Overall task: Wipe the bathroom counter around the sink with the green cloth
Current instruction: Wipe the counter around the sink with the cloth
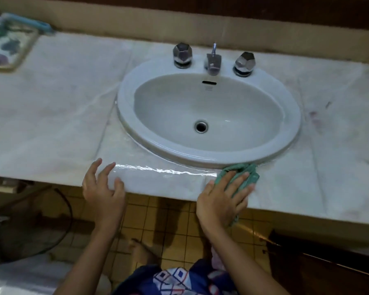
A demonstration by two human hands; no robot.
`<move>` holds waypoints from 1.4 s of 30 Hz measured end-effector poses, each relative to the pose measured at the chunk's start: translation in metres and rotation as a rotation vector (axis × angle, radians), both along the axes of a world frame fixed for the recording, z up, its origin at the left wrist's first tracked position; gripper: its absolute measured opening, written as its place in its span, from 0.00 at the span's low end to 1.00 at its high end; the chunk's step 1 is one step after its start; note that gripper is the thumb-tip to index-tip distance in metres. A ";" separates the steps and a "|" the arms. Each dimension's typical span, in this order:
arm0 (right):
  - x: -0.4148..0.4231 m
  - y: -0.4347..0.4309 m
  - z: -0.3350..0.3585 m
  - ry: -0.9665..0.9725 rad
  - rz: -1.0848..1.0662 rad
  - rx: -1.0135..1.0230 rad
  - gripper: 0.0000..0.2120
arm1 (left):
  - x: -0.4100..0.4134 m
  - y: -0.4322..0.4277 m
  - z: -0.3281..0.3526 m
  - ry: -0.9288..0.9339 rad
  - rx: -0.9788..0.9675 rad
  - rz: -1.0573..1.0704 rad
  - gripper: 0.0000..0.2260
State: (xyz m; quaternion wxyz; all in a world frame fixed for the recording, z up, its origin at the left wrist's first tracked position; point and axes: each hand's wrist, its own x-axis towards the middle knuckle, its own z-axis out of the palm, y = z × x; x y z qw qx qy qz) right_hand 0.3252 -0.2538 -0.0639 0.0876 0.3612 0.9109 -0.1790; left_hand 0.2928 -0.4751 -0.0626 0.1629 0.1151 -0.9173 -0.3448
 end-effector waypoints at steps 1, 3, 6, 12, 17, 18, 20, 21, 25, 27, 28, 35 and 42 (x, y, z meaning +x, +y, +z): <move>-0.002 -0.017 0.000 -0.002 -0.018 -0.003 0.33 | -0.005 -0.018 -0.001 -0.008 0.015 0.004 0.18; -0.009 -0.054 -0.002 0.007 -0.051 0.009 0.33 | -0.014 -0.059 -0.004 -0.012 0.014 0.007 0.17; -0.021 -0.099 -0.004 0.009 -0.083 0.023 0.33 | -0.032 -0.114 -0.008 -0.005 -0.019 0.016 0.17; -0.037 -0.194 -0.003 0.050 0.225 0.084 0.33 | -0.095 -0.225 -0.006 -0.099 -0.109 0.126 0.16; -0.092 -0.219 -0.006 0.093 0.613 0.088 0.30 | -0.146 -0.272 -0.007 -0.192 -0.134 0.198 0.17; -0.108 -0.223 -0.006 0.100 0.654 0.082 0.30 | -0.151 -0.274 -0.009 -0.219 -0.139 0.194 0.17; -0.144 -0.235 -0.004 0.110 0.701 0.067 0.29 | -0.154 -0.275 -0.014 -0.272 -0.181 0.175 0.18; -0.165 -0.243 -0.005 0.120 0.703 0.059 0.29 | -0.154 -0.275 -0.015 -0.290 -0.189 0.177 0.19; -0.269 -0.273 -0.007 0.156 0.602 0.062 0.28 | -0.152 -0.276 -0.016 -0.300 -0.161 0.203 0.19; -0.326 -0.282 -0.007 0.144 0.575 0.076 0.28 | -0.154 -0.275 -0.015 -0.295 -0.160 0.219 0.19; -0.353 -0.285 -0.007 0.137 0.582 0.081 0.28 | -0.155 -0.274 -0.015 -0.294 -0.163 0.230 0.19; -0.401 -0.355 -0.009 0.164 0.940 0.105 0.27 | -0.160 -0.277 -0.015 -0.222 -0.073 0.280 0.18; -0.240 -0.296 -0.007 0.212 1.690 0.035 0.25 | -0.157 -0.315 0.004 -0.005 0.066 0.392 0.11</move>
